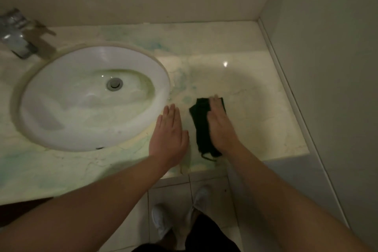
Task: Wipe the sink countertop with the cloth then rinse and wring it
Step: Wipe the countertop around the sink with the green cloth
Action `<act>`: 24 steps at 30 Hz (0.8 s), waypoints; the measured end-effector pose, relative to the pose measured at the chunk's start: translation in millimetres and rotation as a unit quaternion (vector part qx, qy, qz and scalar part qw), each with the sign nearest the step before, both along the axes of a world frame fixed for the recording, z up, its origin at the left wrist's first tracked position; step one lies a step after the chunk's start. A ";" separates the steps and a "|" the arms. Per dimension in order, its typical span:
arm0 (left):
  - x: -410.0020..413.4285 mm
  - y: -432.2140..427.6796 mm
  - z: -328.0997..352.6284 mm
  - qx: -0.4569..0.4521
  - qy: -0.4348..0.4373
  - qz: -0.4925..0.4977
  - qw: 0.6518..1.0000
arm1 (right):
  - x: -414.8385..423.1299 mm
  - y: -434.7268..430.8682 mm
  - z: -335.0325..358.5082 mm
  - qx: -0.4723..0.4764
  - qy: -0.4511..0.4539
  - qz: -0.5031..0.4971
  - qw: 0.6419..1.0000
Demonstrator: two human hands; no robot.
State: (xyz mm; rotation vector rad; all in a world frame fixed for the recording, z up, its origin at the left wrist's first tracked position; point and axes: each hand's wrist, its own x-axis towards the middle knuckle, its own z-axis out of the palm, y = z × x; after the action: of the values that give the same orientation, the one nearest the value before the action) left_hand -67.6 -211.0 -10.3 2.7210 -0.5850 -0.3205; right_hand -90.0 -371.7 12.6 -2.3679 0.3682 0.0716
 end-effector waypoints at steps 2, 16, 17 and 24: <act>-3.8 -21.1 12.5 -0.072 -0.031 0.005 0.997 | -1.9 -32.2 12.4 0.053 -0.015 -0.067 0.996; 24.9 -102.6 -0.1 0.056 -0.031 0.214 0.975 | 109.6 -91.2 -24.7 -0.258 0.049 0.007 0.965; 40.3 -105.6 -0.6 0.060 -0.025 0.245 0.967 | 115.3 -91.5 -24.7 -0.266 0.055 0.008 0.962; 156.2 -135.4 -3.9 0.062 -0.034 0.274 0.959 | 119.5 -94.7 -31.3 -0.285 0.045 0.019 0.957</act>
State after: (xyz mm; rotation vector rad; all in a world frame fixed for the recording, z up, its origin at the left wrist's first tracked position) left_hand 88.5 -346.5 -14.3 2.8779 0.1918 -0.1208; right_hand 29.5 -466.4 -18.7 -2.9505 0.4295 0.1027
